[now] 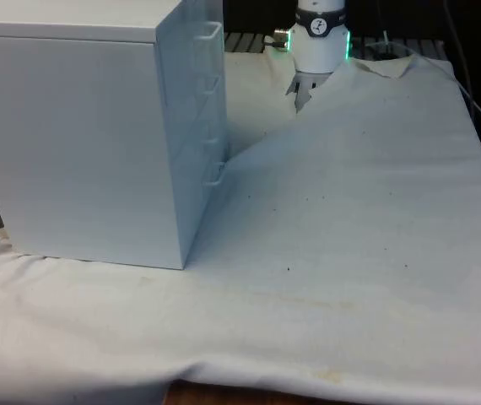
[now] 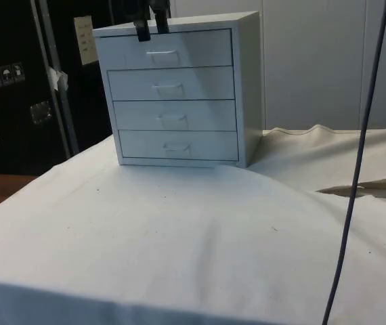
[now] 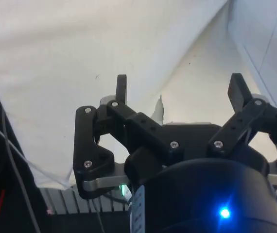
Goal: Open the drawer, then close it.
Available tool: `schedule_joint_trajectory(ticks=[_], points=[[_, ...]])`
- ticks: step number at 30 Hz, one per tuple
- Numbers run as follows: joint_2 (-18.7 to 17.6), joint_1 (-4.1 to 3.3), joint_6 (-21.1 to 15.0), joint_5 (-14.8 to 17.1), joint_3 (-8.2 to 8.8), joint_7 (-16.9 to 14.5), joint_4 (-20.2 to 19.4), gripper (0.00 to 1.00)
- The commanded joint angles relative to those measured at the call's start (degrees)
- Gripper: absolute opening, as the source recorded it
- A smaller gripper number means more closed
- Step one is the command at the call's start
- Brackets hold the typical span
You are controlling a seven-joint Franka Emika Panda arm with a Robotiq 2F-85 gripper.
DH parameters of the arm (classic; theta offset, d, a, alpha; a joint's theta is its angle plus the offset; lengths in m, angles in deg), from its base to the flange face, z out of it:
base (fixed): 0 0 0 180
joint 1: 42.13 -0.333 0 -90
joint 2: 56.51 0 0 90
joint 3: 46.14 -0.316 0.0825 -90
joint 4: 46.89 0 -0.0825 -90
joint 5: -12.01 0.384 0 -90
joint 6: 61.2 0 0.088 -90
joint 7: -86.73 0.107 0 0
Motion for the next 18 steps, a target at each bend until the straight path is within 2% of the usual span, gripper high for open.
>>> schedule_joint_trajectory(ticks=[1, 2, 6, 9, 16, 17, 18], points=[[-0.2, 0.00, -0.3, 0.0, 0.00, 0.0, 0.1, 1.00], [-1.1, 0.23, -0.6, 0.8, 0.06, -0.5, 0.6, 1.00], [-2.5, 0.34, -2.1, 1.3, 0.29, -0.7, 1.2, 1.00], [-2.9, 0.11, -2.6, 0.8, 0.40, -0.4, 1.3, 1.00], [-3.4, -0.06, -7.0, 0.3, 0.40, -0.2, -0.2, 1.00], [-3.4, 0.06, -5.5, 0.7, 0.40, -0.4, 0.3, 1.00], [-3.4, -0.11, -7.6, 0.2, 0.40, -0.1, -0.4, 1.00]])
